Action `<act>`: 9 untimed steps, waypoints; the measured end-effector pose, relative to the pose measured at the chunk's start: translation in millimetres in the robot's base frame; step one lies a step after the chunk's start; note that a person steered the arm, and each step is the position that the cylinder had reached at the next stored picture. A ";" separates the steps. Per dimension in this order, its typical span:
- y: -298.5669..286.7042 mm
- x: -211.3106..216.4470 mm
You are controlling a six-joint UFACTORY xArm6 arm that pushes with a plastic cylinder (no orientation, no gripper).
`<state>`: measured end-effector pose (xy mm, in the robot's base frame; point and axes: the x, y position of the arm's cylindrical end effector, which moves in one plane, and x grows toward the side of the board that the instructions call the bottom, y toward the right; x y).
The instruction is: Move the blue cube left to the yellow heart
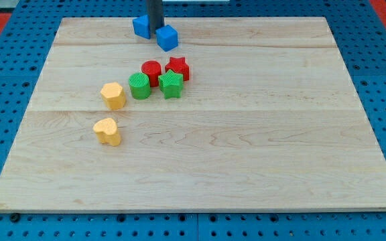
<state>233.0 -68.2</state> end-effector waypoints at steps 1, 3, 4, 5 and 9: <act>44.7 -6.6; 73.9 3.3; 50.0 11.4; 1.2 25.5; 18.0 70.6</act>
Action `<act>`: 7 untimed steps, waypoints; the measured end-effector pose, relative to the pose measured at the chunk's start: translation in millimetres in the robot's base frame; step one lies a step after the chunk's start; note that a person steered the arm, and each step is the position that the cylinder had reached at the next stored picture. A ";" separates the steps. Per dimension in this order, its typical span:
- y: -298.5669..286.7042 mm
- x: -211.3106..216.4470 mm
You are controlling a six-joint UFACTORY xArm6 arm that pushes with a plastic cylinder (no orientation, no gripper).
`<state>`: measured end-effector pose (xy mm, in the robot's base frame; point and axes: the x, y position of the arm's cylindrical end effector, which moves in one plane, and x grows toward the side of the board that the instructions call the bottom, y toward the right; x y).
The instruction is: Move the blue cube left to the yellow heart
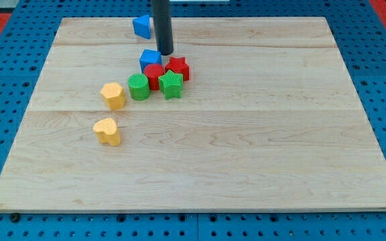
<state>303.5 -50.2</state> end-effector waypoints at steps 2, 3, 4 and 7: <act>-12.1 12.9; -59.4 14.7; -105.5 38.0; -108.5 99.0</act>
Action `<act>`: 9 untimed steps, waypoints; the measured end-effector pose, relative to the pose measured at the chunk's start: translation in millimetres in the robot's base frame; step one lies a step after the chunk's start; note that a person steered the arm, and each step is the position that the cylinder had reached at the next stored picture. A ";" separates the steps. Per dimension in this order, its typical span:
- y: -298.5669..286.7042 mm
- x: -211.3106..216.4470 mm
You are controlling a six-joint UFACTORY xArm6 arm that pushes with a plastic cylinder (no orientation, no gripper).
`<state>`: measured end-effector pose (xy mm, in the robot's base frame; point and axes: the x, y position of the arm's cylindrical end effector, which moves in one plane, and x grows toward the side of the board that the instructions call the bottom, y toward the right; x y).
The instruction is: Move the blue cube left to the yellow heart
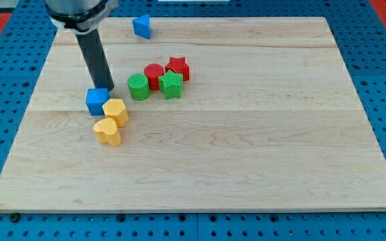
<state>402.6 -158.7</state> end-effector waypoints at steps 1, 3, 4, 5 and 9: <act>16.1 17.3; 29.7 33.7; 3.7 30.6; -33.0 43.0; -145.1 32.2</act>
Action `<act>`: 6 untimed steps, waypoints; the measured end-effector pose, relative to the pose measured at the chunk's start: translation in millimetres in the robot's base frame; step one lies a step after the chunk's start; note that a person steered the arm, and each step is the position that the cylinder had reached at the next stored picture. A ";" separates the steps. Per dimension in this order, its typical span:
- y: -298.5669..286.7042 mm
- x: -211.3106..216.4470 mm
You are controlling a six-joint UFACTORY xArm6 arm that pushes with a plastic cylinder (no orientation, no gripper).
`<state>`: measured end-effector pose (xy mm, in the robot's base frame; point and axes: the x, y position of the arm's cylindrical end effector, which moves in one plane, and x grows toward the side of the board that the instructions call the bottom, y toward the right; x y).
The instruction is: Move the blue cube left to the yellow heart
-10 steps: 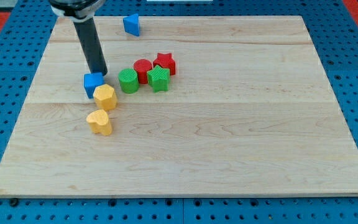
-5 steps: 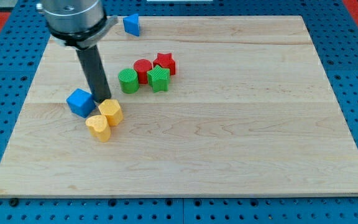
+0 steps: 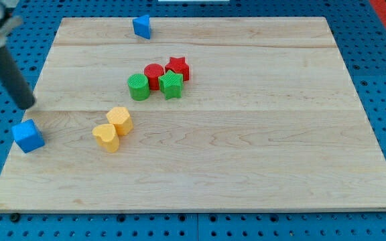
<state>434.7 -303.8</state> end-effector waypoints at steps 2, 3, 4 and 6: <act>16.1 37.5; 20.9 84.7; 26.4 84.2; 19.7 123.0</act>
